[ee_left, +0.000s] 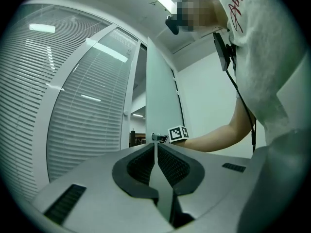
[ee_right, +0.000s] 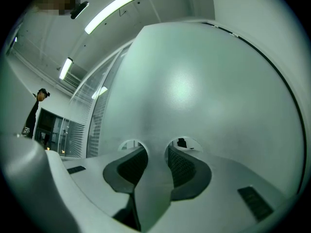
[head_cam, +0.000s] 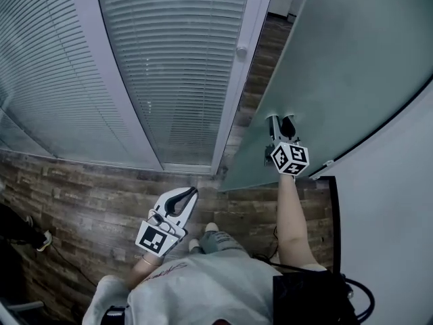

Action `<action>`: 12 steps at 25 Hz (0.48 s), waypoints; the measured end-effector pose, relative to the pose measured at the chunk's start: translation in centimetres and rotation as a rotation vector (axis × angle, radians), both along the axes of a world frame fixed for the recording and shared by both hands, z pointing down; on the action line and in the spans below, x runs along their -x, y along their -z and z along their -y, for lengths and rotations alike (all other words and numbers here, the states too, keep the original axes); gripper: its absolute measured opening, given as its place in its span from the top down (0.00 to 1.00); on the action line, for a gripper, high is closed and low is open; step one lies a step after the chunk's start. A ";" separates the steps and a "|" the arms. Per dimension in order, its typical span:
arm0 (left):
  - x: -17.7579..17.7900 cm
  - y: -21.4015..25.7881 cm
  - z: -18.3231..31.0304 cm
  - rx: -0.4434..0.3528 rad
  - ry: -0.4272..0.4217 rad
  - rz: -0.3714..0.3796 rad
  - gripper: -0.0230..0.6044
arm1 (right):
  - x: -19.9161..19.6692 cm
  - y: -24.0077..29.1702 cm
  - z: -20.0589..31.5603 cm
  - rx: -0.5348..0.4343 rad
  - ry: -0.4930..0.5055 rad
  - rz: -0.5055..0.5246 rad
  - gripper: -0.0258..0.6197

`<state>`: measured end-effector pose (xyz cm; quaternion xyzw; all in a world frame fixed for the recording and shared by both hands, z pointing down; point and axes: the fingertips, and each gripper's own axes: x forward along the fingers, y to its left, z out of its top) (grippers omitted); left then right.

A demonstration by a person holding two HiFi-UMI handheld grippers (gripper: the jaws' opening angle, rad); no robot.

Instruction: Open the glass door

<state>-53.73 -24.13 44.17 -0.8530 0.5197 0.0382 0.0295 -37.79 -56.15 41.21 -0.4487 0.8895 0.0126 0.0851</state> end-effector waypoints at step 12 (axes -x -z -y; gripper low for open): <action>-4.1 1.4 -2.0 -0.050 0.044 0.014 0.91 | -2.1 -0.4 -4.1 -0.011 0.055 0.013 0.74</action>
